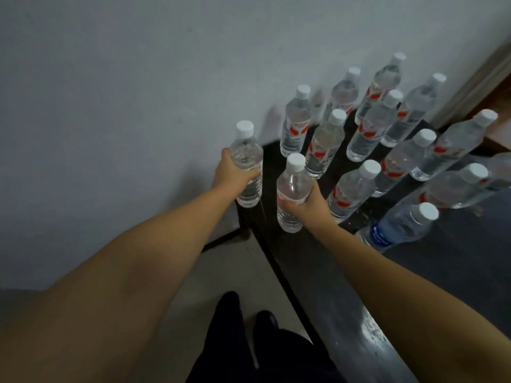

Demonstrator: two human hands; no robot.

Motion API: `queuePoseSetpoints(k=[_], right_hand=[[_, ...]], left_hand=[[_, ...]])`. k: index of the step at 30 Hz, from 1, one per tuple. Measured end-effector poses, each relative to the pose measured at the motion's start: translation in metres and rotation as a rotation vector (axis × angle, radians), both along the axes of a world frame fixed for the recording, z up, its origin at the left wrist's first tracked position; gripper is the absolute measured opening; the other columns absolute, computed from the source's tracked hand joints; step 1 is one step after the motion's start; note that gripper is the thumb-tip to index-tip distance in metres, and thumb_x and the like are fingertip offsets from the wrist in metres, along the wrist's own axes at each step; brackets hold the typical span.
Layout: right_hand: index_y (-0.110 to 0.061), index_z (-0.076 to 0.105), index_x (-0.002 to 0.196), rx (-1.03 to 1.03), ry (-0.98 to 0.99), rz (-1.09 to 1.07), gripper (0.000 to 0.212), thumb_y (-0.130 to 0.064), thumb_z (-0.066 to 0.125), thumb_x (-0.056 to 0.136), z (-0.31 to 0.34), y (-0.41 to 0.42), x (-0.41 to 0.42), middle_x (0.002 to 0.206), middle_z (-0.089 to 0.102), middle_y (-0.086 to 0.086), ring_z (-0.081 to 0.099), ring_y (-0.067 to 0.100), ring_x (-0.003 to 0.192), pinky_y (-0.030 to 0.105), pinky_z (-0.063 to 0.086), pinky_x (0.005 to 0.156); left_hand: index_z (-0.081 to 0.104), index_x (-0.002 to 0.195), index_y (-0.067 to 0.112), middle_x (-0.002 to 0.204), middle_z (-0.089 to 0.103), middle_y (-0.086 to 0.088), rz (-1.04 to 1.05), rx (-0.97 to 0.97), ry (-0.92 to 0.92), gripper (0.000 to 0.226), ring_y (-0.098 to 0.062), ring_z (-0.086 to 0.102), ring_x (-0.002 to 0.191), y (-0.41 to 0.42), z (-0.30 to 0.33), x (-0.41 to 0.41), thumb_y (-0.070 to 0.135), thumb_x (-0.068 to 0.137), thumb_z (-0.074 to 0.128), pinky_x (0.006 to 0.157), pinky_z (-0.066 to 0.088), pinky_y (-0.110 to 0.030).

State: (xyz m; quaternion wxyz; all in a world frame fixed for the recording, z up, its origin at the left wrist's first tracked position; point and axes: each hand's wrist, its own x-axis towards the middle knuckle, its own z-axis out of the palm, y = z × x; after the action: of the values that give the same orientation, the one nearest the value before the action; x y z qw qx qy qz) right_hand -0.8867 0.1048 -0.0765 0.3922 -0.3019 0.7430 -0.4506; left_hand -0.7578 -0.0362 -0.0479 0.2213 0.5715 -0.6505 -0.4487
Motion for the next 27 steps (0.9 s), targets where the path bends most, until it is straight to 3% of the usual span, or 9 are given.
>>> queuePoseSetpoints(k=[8,11,14,17,20,24,27], right_hand=[[-0.024,0.034,0.139,-0.028,-0.056,-0.198,0.081,-0.027,0.082,0.074,-0.014,-0.040,0.007,0.129,0.053,-0.007,0.052,0.012,0.119,0.037,0.044,0.104],[-0.026,0.035,0.138,-0.039,-0.041,-0.218,0.078,-0.024,0.081,0.075,-0.018,-0.056,0.012,0.122,0.053,-0.012,0.053,0.007,0.113,0.026,0.046,0.095],[-0.030,0.036,0.132,-0.042,-0.007,-0.207,0.072,-0.018,0.080,0.077,-0.021,-0.067,0.012,0.115,0.053,-0.018,0.055,-0.005,0.101,0.003,0.044,0.076],[-0.035,0.032,0.125,-0.033,0.025,-0.196,0.070,-0.014,0.079,0.077,-0.026,-0.072,0.009,0.111,0.051,-0.022,0.052,-0.013,0.096,-0.006,0.040,0.069],[-0.036,0.031,0.126,-0.027,0.043,-0.182,0.073,-0.016,0.080,0.076,-0.029,-0.075,0.008,0.118,0.051,-0.017,0.051,-0.007,0.104,-0.005,0.040,0.071],[-0.034,0.030,0.125,-0.028,0.044,-0.176,0.073,-0.011,0.079,0.077,-0.032,-0.076,0.008,0.111,0.048,-0.025,0.050,-0.015,0.097,-0.007,0.039,0.070],[-0.031,0.031,0.127,-0.033,0.049,-0.170,0.073,-0.013,0.079,0.076,-0.033,-0.077,0.007,0.111,0.048,-0.021,0.051,-0.013,0.096,-0.005,0.041,0.070]], left_hand=[[0.043,0.127,0.016,0.123,0.062,-0.005,-0.131,0.006,0.039,0.069,-0.025,0.059,0.113,-0.067,-0.020,-0.041,0.025,0.070,0.081,0.097,0.047,-0.037],[0.043,0.127,0.015,0.120,0.063,-0.004,-0.143,0.007,0.066,0.070,-0.023,0.060,0.111,-0.080,-0.031,-0.052,0.025,0.070,0.082,0.093,0.048,-0.032],[0.041,0.130,0.012,0.121,0.061,-0.004,-0.153,0.001,0.098,0.070,-0.018,0.059,0.108,-0.088,-0.038,-0.058,0.023,0.073,0.080,0.085,0.043,-0.025],[0.040,0.131,0.012,0.123,0.060,-0.005,-0.194,-0.002,0.113,0.073,-0.020,0.059,0.110,-0.095,-0.045,-0.058,0.024,0.072,0.081,0.091,0.047,-0.030],[0.040,0.129,0.011,0.123,0.060,-0.006,-0.212,0.005,0.127,0.072,-0.021,0.058,0.112,-0.097,-0.048,-0.055,0.021,0.072,0.081,0.091,0.046,-0.030],[0.038,0.132,0.010,0.126,0.058,-0.007,-0.164,0.004,0.155,0.072,-0.017,0.056,0.112,-0.093,-0.046,-0.051,0.017,0.074,0.080,0.089,0.041,-0.024],[0.036,0.133,0.009,0.129,0.056,-0.009,-0.148,0.005,0.140,0.073,-0.021,0.055,0.117,-0.095,-0.046,-0.050,0.018,0.075,0.080,0.093,0.041,-0.026]])
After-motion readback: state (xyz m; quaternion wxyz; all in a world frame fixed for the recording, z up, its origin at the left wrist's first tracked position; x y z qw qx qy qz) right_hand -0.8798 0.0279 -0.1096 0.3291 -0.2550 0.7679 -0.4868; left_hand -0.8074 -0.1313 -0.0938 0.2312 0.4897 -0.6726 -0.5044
